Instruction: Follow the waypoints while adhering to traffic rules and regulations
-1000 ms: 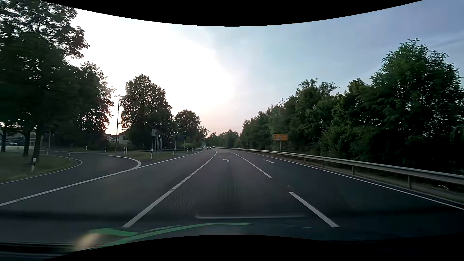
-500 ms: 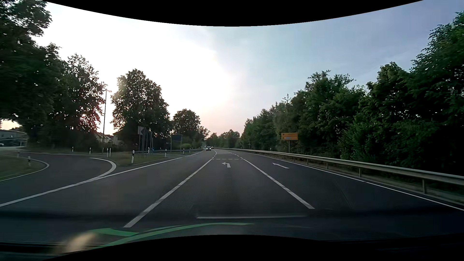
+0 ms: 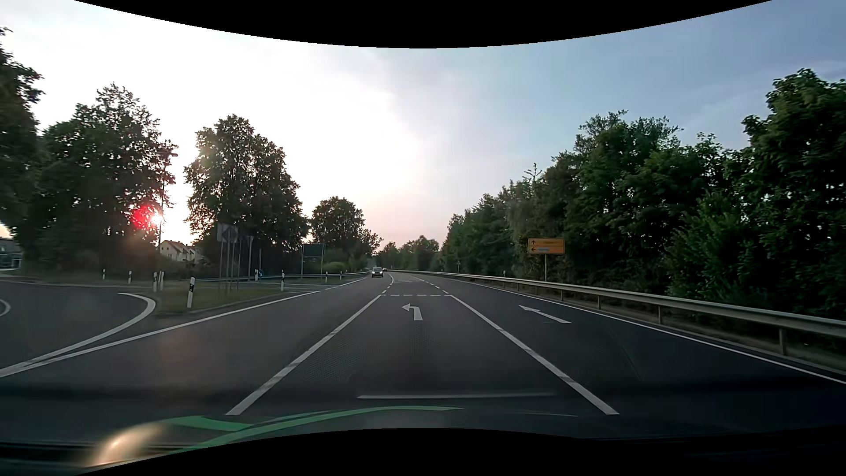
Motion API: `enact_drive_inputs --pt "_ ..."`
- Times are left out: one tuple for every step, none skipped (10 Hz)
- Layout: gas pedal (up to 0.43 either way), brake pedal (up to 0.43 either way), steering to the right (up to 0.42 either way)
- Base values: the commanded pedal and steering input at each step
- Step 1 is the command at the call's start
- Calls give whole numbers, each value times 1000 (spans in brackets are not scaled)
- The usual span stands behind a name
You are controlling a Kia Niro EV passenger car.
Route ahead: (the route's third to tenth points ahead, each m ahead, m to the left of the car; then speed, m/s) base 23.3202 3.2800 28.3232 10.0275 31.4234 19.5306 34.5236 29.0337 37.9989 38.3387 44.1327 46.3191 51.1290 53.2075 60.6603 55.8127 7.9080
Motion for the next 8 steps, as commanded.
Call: enact_drive_inputs --pt "0 116 -1" --pt "0 79 -1" --pt "0 73 -1" --pt "0 85 -1" --pt "0 104 -1" --pt "0 104 -1" --pt "0 116 -1" --pt "0 116 -1"
